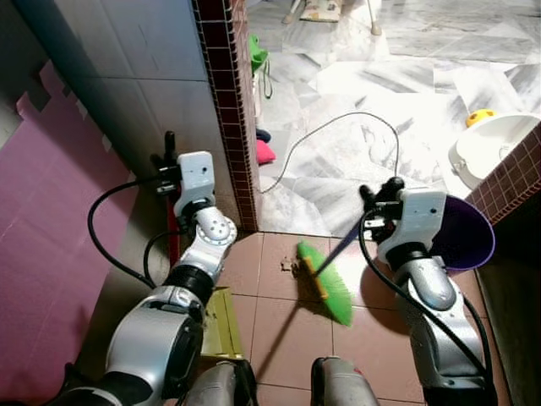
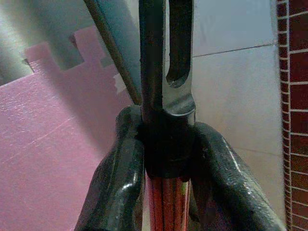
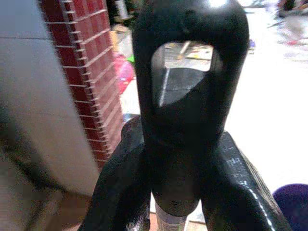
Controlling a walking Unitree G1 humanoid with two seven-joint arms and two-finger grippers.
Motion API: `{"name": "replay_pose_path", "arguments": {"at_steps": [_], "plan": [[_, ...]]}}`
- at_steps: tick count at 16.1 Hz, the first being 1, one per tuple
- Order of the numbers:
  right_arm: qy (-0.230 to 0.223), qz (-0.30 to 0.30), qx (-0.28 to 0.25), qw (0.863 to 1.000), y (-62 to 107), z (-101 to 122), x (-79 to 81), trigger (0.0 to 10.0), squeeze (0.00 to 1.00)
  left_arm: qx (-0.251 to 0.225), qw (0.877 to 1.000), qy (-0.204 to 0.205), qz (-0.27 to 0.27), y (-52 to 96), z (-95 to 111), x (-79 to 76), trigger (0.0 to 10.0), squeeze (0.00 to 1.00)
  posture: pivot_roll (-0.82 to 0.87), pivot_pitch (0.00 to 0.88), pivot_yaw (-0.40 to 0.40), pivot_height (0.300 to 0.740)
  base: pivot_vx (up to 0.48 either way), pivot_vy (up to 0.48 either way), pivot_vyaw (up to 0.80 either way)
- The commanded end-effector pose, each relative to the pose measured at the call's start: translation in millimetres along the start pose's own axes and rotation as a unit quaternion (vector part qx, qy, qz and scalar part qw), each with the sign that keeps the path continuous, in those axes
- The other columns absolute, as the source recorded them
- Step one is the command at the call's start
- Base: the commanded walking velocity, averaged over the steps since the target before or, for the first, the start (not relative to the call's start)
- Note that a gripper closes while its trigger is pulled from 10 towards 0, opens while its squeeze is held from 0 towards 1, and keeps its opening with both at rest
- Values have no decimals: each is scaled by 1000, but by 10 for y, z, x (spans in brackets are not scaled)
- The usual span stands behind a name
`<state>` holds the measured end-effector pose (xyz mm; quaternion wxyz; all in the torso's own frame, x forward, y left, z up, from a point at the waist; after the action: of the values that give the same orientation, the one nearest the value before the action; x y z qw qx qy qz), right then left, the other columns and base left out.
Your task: Sweep floor
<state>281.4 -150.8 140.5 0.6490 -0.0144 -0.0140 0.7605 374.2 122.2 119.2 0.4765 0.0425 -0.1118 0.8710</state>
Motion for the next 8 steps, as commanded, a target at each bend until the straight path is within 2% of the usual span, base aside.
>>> {"name": "replay_pose_path", "arguments": {"at_steps": [1, 4, 8], "plan": [[-47, 57, 0, 997, 30, 20, 184, 10000, 0, 7, 1000, -17, 2, 20, -53, 1, 10000, 0, -246, 180, 101, 740, 0, 0, 0], [-45, 88, 15, 995, 108, -15, 165, 10000, 0, 14, 1000, -18, 6, 45, -59, -21, 10000, 0, -258, 172, 102, 740, 0, 0, 0], [-18, 121, 42, 992, 194, -50, 8, 10000, 0, 13, 1000, -19, -3, 69, -36, -78, 10000, 0, -276, 152, 103, 740, 0, 0, 0]]}}
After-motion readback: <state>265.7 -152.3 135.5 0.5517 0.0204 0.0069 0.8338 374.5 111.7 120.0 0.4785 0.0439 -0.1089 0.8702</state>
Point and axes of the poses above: a point about 5 cm out from each wrist's last joint towards the gripper, its own y axis pointing back from the gripper into the wrist, its own z axis along the axis of the wrist's last joint, x = y × z, the point moved 2 cm from there along -y, pointing out of the wrist towards the gripper, and after that the axes turned 2 degrees about y, right-handed, at the moved point
